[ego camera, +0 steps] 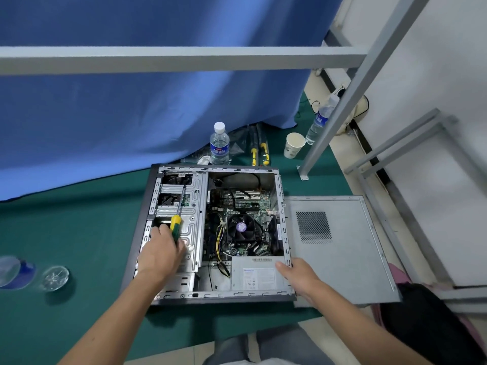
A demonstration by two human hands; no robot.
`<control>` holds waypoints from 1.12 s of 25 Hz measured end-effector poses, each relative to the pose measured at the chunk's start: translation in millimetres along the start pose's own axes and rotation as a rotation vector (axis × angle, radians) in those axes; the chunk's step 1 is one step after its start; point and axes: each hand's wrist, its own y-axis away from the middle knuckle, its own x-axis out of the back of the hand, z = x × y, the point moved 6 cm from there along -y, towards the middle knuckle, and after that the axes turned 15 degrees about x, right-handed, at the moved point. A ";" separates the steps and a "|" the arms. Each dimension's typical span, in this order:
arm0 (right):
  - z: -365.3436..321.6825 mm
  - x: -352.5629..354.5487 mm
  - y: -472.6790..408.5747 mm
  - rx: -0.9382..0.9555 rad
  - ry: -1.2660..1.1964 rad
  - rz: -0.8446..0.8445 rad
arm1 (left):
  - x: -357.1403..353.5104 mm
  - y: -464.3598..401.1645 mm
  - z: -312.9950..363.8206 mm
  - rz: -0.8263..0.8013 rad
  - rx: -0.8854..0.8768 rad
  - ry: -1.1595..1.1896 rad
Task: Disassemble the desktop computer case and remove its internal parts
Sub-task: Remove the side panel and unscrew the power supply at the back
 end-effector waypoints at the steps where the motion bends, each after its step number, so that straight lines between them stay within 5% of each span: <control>1: 0.8 -1.1 -0.8 -0.002 -0.002 0.007 | 3.3 2.7 1.5 0.094 -0.021 -0.057; 4: 3.4 0.9 -3.8 -0.023 0.017 0.002 | -2.0 44.8 36.1 0.287 -0.319 0.026; 6: 6.0 2.6 -7.7 -0.043 -0.015 -0.014 | -34.7 75.5 62.1 0.065 -0.382 0.156; 10: 12.5 3.8 -11.5 -0.044 -0.053 0.028 | -94.9 80.6 77.6 -0.555 -0.061 0.134; 12: 15.4 2.5 -12.3 -0.028 -0.063 0.053 | -98.9 74.1 79.4 -0.678 -0.017 0.140; 23: 18.7 7.9 -11.6 0.001 -0.160 0.094 | -82.7 65.5 87.1 -0.508 -0.016 0.139; 28: 21.9 1.8 -8.4 0.014 -0.247 0.065 | -96.6 74.6 87.5 -0.758 0.084 0.323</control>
